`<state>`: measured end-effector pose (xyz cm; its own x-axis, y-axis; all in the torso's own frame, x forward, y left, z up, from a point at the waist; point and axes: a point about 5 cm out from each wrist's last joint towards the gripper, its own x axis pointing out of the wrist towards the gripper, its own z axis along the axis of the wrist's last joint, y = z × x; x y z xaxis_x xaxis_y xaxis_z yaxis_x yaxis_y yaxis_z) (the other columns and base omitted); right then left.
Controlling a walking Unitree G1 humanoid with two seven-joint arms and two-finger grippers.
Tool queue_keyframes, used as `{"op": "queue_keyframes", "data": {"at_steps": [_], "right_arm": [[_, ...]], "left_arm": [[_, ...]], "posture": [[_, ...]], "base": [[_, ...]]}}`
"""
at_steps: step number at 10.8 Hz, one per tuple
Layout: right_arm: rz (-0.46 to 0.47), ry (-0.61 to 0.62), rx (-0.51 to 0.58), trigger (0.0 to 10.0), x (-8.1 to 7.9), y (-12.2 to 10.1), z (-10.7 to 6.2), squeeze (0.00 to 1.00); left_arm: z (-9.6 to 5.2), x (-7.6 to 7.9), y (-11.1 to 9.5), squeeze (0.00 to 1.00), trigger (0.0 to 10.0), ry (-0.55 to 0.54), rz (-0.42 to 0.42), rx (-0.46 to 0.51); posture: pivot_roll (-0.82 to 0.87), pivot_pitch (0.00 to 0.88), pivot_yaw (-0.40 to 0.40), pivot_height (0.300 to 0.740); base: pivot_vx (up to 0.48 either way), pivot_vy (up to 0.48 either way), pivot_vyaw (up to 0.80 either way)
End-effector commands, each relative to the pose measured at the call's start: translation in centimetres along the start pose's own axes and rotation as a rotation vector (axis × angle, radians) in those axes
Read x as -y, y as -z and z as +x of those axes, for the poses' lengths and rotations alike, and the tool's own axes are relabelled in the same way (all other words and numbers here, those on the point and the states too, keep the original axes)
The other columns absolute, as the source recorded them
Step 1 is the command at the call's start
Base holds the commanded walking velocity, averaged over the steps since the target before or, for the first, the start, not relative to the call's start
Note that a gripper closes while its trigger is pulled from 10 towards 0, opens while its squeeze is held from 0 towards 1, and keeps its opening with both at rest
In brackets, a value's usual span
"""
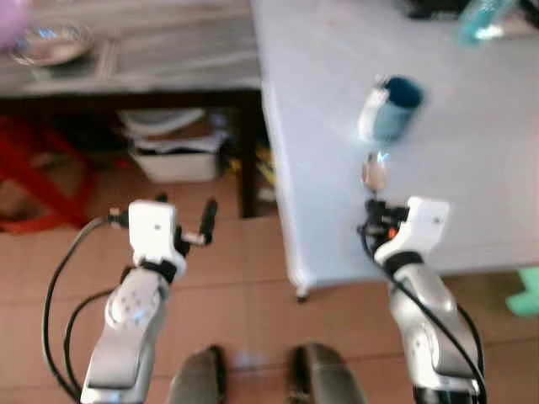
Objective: Setting the table
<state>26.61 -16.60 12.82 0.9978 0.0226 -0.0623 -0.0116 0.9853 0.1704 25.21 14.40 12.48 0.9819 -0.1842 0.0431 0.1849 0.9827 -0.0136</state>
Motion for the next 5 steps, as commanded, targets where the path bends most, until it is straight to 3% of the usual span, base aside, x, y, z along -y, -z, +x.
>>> {"op": "queue_keyframes", "data": {"at_steps": [1, 5], "right_arm": [[0.009, 0.014, -0.084, 10.0, 0.5, 1.7, -0.4, 0.0], [-0.051, -0.019, 0.029, 10.0, 0.1, -0.1, 0.4, 0.0]], "left_arm": [[-0.1, 0.6, 0.4, 0.0, 10.0, 0.014, -0.005, -0.011], [-0.2, 1.3, 0.7, 0.0, 10.0, 0.038, 0.004, -0.01]], "posture": [[-0.04, 0.232, 0.0, 0.74], [-0.04, 0.221, 0.0, 0.74]], "base": [[0.0, 0.48, 0.0], [0.0, 0.466, 0.0]]}}
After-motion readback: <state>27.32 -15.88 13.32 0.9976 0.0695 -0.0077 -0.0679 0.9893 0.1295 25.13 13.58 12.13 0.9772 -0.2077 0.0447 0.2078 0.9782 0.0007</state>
